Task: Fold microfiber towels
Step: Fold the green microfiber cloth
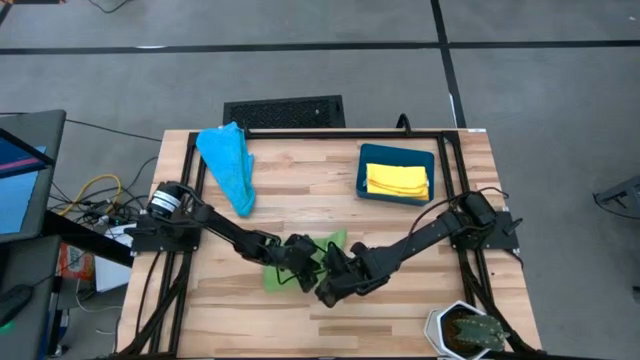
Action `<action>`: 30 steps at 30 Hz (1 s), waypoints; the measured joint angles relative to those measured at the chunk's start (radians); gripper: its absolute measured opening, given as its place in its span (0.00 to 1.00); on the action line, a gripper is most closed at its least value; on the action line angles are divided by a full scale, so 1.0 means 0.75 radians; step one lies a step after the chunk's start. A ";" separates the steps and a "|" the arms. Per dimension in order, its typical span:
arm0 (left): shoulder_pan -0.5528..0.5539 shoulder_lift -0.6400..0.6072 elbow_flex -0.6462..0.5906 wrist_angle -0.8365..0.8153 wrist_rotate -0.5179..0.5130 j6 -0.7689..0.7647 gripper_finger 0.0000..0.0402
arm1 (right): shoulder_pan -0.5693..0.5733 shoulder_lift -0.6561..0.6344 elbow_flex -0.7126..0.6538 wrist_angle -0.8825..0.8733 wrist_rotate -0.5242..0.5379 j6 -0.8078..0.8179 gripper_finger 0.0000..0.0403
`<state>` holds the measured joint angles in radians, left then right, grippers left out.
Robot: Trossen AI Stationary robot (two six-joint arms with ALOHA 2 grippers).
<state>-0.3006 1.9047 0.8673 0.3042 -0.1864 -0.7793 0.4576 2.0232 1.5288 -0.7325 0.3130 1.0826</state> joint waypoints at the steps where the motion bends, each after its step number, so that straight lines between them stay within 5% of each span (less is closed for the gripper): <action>1: 0.009 -0.020 0.000 -0.015 0.013 0.011 0.00 | 0.000 0.000 0.000 0.024 0.000 -0.023 0.03; 8: 0.036 -0.242 0.001 -0.368 0.156 -0.053 0.00 | -0.003 0.000 0.000 0.040 -0.001 -0.051 0.03; 13: -0.043 -0.409 -0.016 -0.740 0.001 -0.106 0.00 | 0.000 0.000 0.000 0.056 -0.002 -0.068 0.03; 22: -0.077 -0.326 -0.248 -0.373 0.005 -0.277 0.00 | 0.000 0.010 0.001 0.156 -0.040 -0.164 0.03; 30: -0.044 -0.173 -0.271 -0.060 0.076 -0.280 0.00 | 0.000 0.039 -0.003 0.169 -0.111 -0.200 0.03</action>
<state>-0.3336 1.7747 0.6643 0.2590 -0.1297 -0.9893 0.4576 2.0524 1.5265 -0.6060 0.2300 0.9329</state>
